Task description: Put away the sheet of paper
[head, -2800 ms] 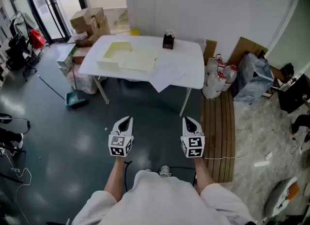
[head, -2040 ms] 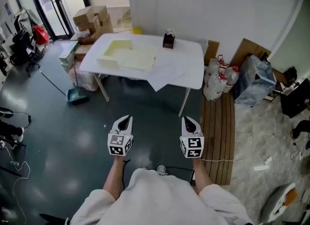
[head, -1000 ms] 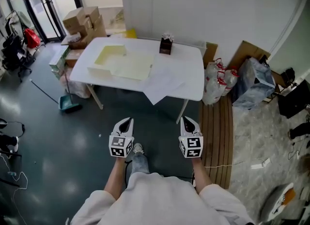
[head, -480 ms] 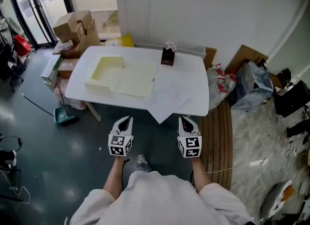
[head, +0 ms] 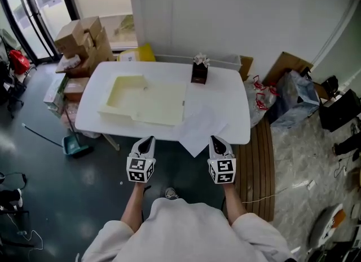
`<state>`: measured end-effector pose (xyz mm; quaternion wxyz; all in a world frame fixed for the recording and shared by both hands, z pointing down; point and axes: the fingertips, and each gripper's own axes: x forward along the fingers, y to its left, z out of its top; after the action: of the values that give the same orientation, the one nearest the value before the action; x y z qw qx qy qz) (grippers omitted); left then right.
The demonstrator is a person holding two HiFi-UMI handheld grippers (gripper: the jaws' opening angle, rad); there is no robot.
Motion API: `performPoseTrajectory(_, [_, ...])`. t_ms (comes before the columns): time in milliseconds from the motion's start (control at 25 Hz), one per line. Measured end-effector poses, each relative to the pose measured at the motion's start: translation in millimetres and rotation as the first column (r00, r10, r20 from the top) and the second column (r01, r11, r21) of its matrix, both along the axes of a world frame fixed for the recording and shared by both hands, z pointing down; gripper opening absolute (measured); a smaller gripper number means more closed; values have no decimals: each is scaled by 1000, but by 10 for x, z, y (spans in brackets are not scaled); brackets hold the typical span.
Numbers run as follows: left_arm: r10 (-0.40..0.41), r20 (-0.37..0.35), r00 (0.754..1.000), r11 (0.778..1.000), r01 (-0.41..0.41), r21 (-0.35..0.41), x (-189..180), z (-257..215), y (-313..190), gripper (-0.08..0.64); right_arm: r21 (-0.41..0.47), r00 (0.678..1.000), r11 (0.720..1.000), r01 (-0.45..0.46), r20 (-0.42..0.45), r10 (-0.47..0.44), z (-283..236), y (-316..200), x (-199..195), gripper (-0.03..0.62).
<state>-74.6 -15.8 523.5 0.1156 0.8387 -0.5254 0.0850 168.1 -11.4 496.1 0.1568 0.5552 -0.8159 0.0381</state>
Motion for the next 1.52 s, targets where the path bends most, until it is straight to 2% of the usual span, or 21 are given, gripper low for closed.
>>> performPoseTrajectory(240, [34, 0, 999, 999, -34, -6, -82, 73, -299, 6, -9, 999, 999, -36, -4, 36, 80, -207, -64, 0])
performPoseTrajectory(640, [70, 12, 997, 996, -70, -49, 14, 228, -561, 6, -50, 997, 996, -73, 0, 73, 246, -375, 45, 2])
performPoseTrajectory(1160, [10, 21, 1000, 997, -8, -82, 280, 265, -777, 6, -68, 998, 998, -1, 60, 6, 263, -687, 275, 0])
performPoseTrajectory(1520, [-13, 32, 999, 992, 17, -126, 485, 437, -765, 6, -132, 993, 991, 24, 117, -8, 529, -774, 483, 2])
